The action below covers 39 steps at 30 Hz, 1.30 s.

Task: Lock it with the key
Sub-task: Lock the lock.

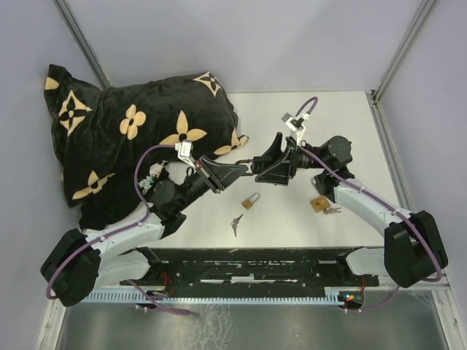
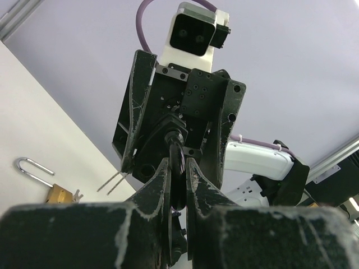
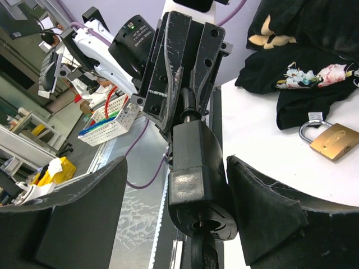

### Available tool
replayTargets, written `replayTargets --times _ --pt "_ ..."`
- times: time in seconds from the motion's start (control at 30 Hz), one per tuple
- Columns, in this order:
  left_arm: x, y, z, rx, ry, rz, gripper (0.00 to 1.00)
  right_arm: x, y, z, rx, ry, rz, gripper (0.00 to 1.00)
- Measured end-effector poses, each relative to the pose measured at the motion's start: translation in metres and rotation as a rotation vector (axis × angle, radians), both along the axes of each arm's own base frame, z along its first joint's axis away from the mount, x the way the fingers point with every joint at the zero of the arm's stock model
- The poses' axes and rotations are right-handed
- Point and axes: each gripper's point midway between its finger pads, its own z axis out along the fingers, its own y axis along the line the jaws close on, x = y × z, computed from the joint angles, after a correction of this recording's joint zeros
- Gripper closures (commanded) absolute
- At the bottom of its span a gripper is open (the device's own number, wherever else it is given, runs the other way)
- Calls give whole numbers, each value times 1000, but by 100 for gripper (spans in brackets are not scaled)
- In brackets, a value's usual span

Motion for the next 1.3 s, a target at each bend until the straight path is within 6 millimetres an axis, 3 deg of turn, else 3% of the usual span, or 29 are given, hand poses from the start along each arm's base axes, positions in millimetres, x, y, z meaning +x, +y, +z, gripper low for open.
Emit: replayTargets --times 0.33,0.53,0.73,1.1,1.2,1.3 --pt "-1 -1 -11 24 27 -4 97 7 -3 -2 -15 38 -32 33" --pt "-1 -1 -11 22 29 -1 97 9 -3 -4 -20 49 -37 31" --pt "-2 2 -14 21 37 12 97 8 -2 -6 -25 44 -33 35" --pt "-2 3 -10 9 30 17 97 7 0 -9 -33 41 -30 69" --pt "-2 3 -10 9 31 17 97 7 0 -9 -33 41 -30 66" --pt "-2 3 -11 10 31 17 97 7 0 -9 -36 47 -30 49"
